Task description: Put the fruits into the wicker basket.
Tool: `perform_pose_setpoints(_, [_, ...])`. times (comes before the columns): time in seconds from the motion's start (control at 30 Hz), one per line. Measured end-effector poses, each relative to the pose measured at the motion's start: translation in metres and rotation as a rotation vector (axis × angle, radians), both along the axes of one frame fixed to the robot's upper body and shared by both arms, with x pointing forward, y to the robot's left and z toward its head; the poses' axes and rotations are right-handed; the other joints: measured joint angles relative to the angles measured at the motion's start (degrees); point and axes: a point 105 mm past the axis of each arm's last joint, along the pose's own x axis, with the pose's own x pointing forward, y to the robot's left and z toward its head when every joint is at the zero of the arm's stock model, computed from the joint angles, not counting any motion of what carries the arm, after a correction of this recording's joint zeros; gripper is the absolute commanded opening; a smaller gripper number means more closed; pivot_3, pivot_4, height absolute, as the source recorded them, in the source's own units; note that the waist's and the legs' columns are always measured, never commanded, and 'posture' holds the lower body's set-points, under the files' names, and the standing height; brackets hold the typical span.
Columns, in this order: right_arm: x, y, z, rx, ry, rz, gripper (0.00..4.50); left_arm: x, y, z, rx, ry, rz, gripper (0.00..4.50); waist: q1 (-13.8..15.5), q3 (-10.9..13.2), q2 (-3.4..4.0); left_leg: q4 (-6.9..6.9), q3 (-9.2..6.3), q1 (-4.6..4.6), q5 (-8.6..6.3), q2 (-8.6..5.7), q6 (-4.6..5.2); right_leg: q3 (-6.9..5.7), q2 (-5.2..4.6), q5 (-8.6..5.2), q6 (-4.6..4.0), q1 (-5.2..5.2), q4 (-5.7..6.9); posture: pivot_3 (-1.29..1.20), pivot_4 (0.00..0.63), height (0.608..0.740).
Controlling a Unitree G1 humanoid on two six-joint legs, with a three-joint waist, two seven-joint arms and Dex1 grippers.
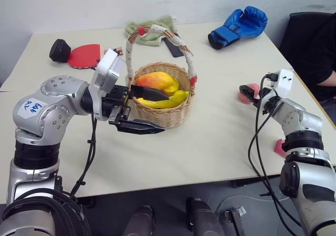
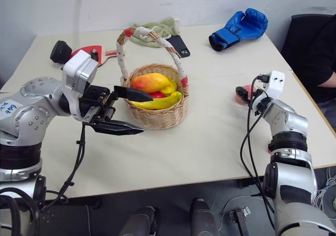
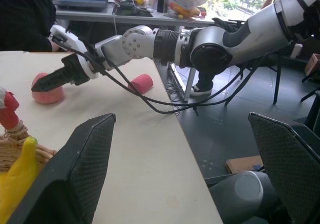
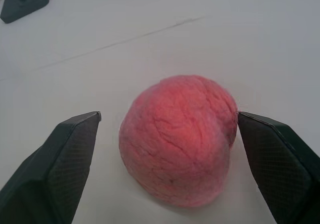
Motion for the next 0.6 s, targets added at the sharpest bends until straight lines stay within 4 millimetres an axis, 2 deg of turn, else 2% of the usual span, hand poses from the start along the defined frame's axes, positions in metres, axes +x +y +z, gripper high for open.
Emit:
perform_pose_setpoints(0.07, [0.000,-0.001,-0.006,-0.015,0.010,0.001,3.90,0.001,0.000,0.000,-0.002,-0.001,0.007,4.50,-0.01,0.00,0.00,0.00,0.00,0.00,0.00,-0.01,0.00,0.01,-0.01,0.00,0.01,0.00,0.00,0.00,0.150,0.740])
perform_pose_setpoints(0.1, [0.000,-0.002,-0.007,-0.017,0.008,0.004,3.55,0.001,0.000,0.000,-0.002,-0.001,0.010,4.50,-0.03,0.00,0.00,0.00,0.01,0.00,0.00,-0.01,0.00,0.01,-0.01,0.01,0.01,0.00,0.00,0.00,0.150,0.740])
perform_pose_setpoints(0.2, [0.000,0.001,-0.002,-0.017,-0.025,0.034,2.65,0.002,0.000,0.001,-0.004,-0.003,0.018,4.50,-0.06,0.01,0.01,0.00,0.01,0.00,0.00,0.00,-0.01,0.01,0.01,0.01,0.03,0.00,0.00,0.00,0.150,0.740])
perform_pose_setpoints(0.27, [-0.001,0.004,0.004,-0.029,-0.063,0.069,2.31,0.003,0.000,0.001,-0.006,-0.004,0.021,4.50,-0.06,0.01,0.01,0.00,0.01,0.00,0.00,0.00,-0.01,0.01,0.01,0.01,0.03,-0.01,0.01,0.00,0.150,0.740])
perform_pose_setpoints(0.37, [-0.012,0.006,0.007,-0.062,-0.110,0.128,2.24,0.005,0.001,0.002,-0.009,-0.009,0.035,4.50,-0.01,0.00,0.01,0.00,-0.01,-0.01,-0.01,0.02,-0.03,-0.01,0.02,0.01,0.03,-0.02,0.01,0.00,0.150,0.740])
perform_pose_setpoints(0.43, [-0.030,0.009,0.003,-0.085,-0.116,0.193,2.24,0.006,0.003,0.002,-0.009,-0.007,0.052,4.50,0.14,0.00,0.01,0.01,-0.03,-0.05,-0.01,0.01,-0.03,-0.02,0.01,0.02,0.03,-0.04,0.02,0.00,0.150,0.740])
perform_pose_setpoints(0.5, [-0.054,0.022,0.001,-0.100,-0.120,0.299,2.24,0.010,0.013,0.003,-0.014,0.001,0.095,4.50,0.22,0.00,0.03,0.05,-0.05,-0.11,-0.02,0.02,-0.03,-0.04,0.00,0.01,0.04,-0.09,0.05,0.00,0.150,0.740])
perform_pose_setpoints(0.6, [-0.095,0.054,0.009,-0.123,-0.117,0.509,2.24,0.014,0.026,0.001,-0.018,0.020,0.153,4.50,-0.03,0.01,0.10,0.10,0.00,-0.09,-0.04,0.01,0.00,0.03,0.00,0.03,0.07,-0.09,0.10,0.00,0.150,0.740])
